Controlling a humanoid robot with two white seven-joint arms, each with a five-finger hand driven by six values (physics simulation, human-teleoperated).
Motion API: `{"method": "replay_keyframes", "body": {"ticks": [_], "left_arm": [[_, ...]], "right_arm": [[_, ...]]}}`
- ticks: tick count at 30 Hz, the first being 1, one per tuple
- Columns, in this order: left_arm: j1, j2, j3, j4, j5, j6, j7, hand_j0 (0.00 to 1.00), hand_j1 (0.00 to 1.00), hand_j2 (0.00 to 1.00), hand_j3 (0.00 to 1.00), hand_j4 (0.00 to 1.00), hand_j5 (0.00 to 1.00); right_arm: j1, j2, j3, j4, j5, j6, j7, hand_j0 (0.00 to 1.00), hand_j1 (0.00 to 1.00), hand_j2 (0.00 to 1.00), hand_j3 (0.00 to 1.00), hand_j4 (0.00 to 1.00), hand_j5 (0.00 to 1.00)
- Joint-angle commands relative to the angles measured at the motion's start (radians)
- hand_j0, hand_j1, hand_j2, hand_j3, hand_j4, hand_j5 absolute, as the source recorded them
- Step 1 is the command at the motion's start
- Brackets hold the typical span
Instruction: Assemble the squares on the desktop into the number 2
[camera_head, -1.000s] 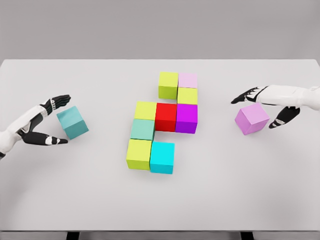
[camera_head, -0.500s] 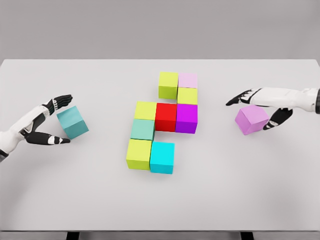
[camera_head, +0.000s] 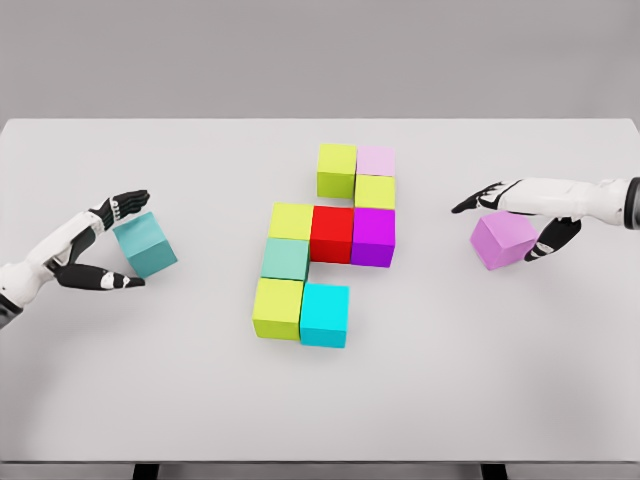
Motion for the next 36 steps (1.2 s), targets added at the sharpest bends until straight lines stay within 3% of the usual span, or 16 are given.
{"method": "replay_keyframes", "body": {"ticks": [1,11,13,19,22,23,29,32,36], "left_arm": [[0.000,-0.001,-0.001,-0.001,0.007,0.002,0.000,1.00,1.00,1.00,1.00,1.00,1.00],[-0.014,-0.017,-0.001,0.022,-0.003,0.002,0.000,1.00,1.00,1.00,1.00,1.00,1.00],[-0.015,-0.018,-0.001,0.022,-0.005,0.002,0.000,1.00,1.00,1.00,1.00,1.00,1.00],[-0.018,-0.029,-0.001,0.035,-0.019,0.002,0.000,1.00,1.00,1.00,1.00,1.00,1.00],[-0.021,-0.027,-0.001,0.035,-0.017,0.002,0.000,1.00,1.00,1.00,1.00,1.00,1.00],[-0.021,-0.027,-0.001,0.035,-0.017,0.002,0.000,1.00,1.00,1.00,1.00,1.00,1.00],[-0.025,-0.029,-0.001,0.042,-0.019,0.002,0.000,1.00,1.00,1.00,1.00,1.00,1.00],[-0.026,-0.030,-0.001,0.053,-0.019,0.002,0.000,1.00,1.00,1.00,1.00,1.00,1.00],[-0.029,-0.030,-0.001,0.064,-0.019,0.002,0.000,1.00,1.00,1.00,1.00,1.00,1.00]], "right_arm": [[0.000,0.004,-0.001,0.006,-0.003,0.003,0.000,1.00,1.00,1.00,1.00,1.00,1.00],[-0.008,0.018,0.001,0.037,0.020,0.003,0.000,0.99,0.99,0.99,0.99,0.99,0.99],[-0.008,0.018,-0.001,0.037,0.020,0.003,0.000,0.87,0.87,0.87,0.87,0.87,0.87],[-0.008,0.018,-0.001,0.036,0.020,0.003,0.000,0.66,0.66,0.66,0.66,0.66,0.66],[-0.009,0.018,0.001,0.034,0.020,0.003,0.000,0.65,0.65,0.65,0.65,0.65,0.65],[-0.009,0.018,-0.001,0.034,0.020,0.003,0.000,0.59,0.59,0.59,0.59,0.59,0.59],[-0.014,0.018,-0.001,0.028,0.020,0.003,0.000,0.59,0.59,0.59,0.59,0.59,0.59],[-0.015,0.019,-0.001,0.023,0.024,0.003,0.000,0.51,0.51,0.51,0.51,0.51,0.51],[-0.023,0.018,-0.001,-0.013,0.032,0.003,0.000,0.49,0.49,0.49,0.49,0.49,0.49]]}}
